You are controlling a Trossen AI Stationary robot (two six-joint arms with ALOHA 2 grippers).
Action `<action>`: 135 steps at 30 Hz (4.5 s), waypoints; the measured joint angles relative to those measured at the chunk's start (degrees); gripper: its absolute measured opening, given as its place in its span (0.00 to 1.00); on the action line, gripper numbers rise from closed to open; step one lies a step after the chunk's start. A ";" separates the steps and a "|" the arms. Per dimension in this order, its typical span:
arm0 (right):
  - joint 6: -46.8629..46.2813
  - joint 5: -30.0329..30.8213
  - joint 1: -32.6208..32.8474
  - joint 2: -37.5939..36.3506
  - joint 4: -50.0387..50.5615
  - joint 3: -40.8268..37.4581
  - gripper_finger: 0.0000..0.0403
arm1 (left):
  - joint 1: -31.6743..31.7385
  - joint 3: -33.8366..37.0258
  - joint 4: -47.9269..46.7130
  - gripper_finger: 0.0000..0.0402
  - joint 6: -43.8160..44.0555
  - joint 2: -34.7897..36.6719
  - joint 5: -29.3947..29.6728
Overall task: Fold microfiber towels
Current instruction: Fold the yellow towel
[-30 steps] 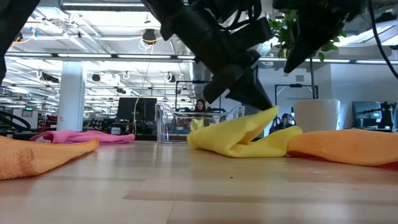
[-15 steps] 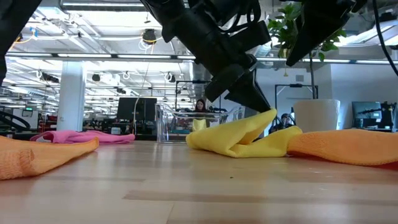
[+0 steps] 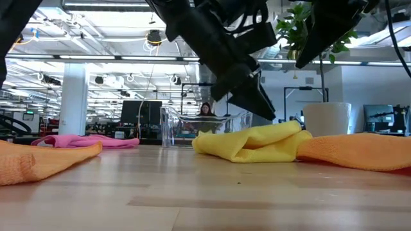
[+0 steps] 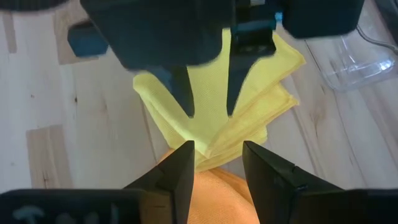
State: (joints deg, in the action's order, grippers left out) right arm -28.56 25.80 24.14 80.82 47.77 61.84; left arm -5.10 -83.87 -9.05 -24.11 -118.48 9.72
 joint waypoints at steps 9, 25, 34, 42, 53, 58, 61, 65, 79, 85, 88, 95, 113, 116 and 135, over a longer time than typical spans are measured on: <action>0.00 0.00 0.24 0.02 0.24 0.00 0.40 | 0.00 -0.01 -18.51 0.42 3.91 7.09 -0.27; 0.48 -0.05 0.24 0.07 -0.36 -0.08 0.40 | 2.42 5.45 -22.56 0.42 13.50 7.45 4.57; 15.35 -4.78 0.61 0.09 -14.25 -7.25 0.40 | 2.19 5.43 -26.24 0.42 16.44 8.81 0.99; 29.41 -6.21 0.40 0.09 -29.15 -14.85 0.40 | 0.65 5.43 -27.81 0.42 18.26 8.81 0.66; 29.68 -6.12 -1.77 0.11 -34.22 -18.95 0.40 | -0.68 5.43 -24.78 0.42 14.21 8.81 1.50; 29.64 -6.19 -1.77 0.11 -34.36 -18.95 0.40 | 1.24 5.43 -24.49 0.42 13.51 8.79 10.28; 29.64 -6.19 -1.77 0.11 -34.40 -18.95 0.40 | 3.39 5.43 -23.31 0.42 13.75 8.79 12.09; 29.59 -6.19 -1.77 0.11 -34.38 -18.95 0.40 | 6.08 5.43 -20.81 0.42 16.01 8.79 8.74; 29.53 -6.22 -1.75 0.11 -34.38 -18.88 0.40 | 14.38 7.99 -23.13 0.42 35.28 8.63 -6.88; 29.55 -6.21 -1.75 0.11 -34.36 -18.87 0.40 | 13.67 10.83 -21.81 0.42 37.76 8.68 -9.49; 29.59 -6.23 -1.75 0.11 -34.36 -18.86 0.40 | 13.61 10.97 -21.20 0.42 37.85 8.68 -9.41; 29.59 -6.23 -1.75 0.10 -34.36 -18.86 0.40 | 13.66 11.02 -14.95 0.42 37.30 8.68 -8.81; 30.63 -6.24 -2.27 0.93 -32.40 -18.84 0.40 | 11.99 10.74 -16.23 0.42 35.72 10.14 -1.02; 31.73 -6.09 -2.68 2.61 -32.52 -18.84 0.40 | 10.88 10.72 -16.54 0.42 35.46 11.70 -0.35; 32.14 -0.39 -4.76 7.66 -31.79 -18.81 0.24 | 7.08 10.63 -18.68 0.42 35.86 14.54 0.11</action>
State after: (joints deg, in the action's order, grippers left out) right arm 3.58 25.41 19.38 88.47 15.98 43.04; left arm 1.97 -73.23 -27.73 11.75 -103.94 9.82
